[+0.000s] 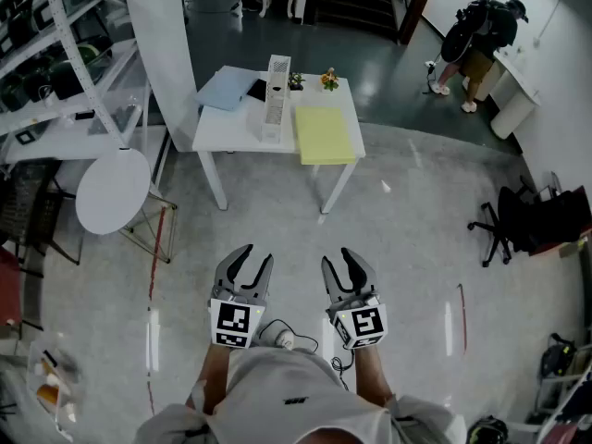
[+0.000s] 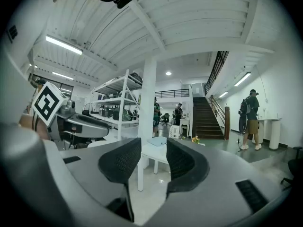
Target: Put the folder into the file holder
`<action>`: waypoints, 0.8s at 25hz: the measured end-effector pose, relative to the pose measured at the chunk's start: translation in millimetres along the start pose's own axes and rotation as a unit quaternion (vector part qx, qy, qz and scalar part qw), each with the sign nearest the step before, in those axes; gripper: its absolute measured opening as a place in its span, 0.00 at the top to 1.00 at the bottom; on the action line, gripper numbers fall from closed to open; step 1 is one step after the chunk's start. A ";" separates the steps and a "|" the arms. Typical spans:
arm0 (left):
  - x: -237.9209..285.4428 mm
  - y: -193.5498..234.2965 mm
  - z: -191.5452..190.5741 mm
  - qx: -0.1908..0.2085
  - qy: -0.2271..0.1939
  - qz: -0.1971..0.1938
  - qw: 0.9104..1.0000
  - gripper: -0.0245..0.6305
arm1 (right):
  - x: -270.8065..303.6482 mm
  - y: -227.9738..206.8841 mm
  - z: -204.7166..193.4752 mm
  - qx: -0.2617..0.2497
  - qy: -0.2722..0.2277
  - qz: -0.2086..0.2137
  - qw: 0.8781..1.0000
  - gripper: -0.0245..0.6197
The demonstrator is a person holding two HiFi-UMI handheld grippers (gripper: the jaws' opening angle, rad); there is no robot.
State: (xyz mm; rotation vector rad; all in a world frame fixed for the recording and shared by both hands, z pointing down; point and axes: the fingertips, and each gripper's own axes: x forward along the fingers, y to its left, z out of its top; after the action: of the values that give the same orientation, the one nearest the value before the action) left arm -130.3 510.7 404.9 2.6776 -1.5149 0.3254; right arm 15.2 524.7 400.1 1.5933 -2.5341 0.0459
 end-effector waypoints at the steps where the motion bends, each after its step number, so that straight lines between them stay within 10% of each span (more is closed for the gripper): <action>1: -1.9 -3.8 -1.7 -0.001 0.002 0.002 1.000 0.70 | -3.2 -1.2 -1.8 0.000 -0.001 0.002 1.000 0.73; 20: 53.2 -2.9 -4.8 0.006 0.000 0.006 1.000 0.69 | 33.3 -36.9 -18.2 0.014 0.007 0.006 1.000 0.68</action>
State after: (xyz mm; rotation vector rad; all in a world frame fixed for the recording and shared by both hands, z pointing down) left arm -102.1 468.1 420.6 2.6783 -1.5347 0.3374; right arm 36.1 480.7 420.8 1.5822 -2.5443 0.0948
